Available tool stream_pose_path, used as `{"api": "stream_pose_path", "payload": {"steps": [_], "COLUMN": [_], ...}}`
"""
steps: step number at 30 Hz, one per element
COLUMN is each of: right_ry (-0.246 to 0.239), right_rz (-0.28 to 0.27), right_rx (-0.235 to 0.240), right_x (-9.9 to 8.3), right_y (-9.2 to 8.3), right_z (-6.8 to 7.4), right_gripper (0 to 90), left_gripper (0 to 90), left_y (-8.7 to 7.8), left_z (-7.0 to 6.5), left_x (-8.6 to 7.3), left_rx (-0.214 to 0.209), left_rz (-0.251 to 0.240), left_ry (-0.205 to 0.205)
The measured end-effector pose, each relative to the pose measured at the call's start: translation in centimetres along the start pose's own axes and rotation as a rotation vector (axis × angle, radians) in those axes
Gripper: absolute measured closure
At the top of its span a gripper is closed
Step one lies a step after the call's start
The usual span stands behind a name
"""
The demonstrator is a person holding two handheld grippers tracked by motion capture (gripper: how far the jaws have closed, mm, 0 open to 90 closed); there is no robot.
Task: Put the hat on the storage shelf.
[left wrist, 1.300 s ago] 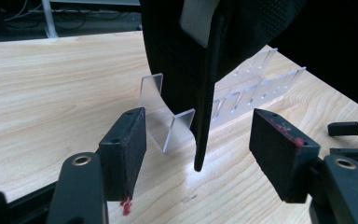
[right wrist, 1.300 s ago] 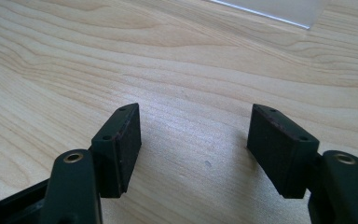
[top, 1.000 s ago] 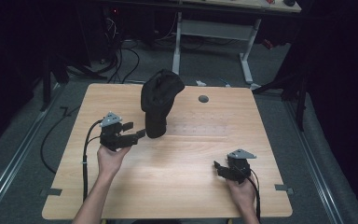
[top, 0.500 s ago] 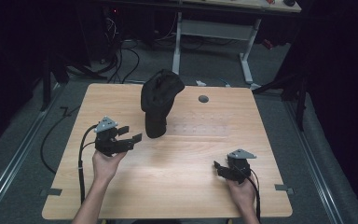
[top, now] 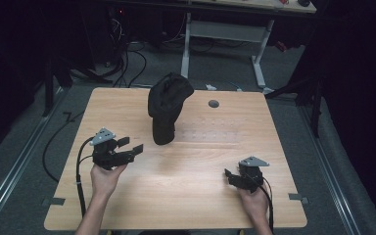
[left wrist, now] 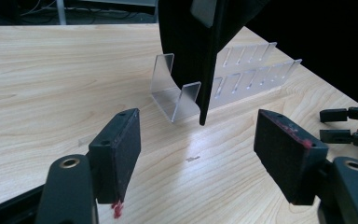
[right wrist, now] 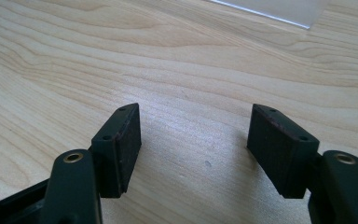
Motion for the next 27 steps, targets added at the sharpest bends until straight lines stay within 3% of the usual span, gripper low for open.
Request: {"api": "stream_pose_path", "payload": {"steps": [10,27], "right_ry": [0.001,0.0], "right_rz": [0.0,0.0], "right_rx": [0.0,0.0], "right_x": [0.0,0.0], "right_y": [0.0,0.0], "right_z": [0.0,0.0], "right_gripper": [35.1,35.1], "left_gripper": [31.7,31.4], "left_y": [-1.0,-1.3], "left_z": [0.3,-0.2], "left_x": [-1.4,-3.1], "left_rx": [0.005,0.0], "left_rz": [0.007,0.023], "left_ry": [-0.021,-0.033]}}
Point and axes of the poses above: each handheld gripper's, and its own axes: y roughly forward along the jaws, x roughly out of its top, z roughly to its left, the point moved 8 cm from there along y, roughly forward along the jaws, and after that the axes turned 7 degrees about y, right-handed, at the moved point
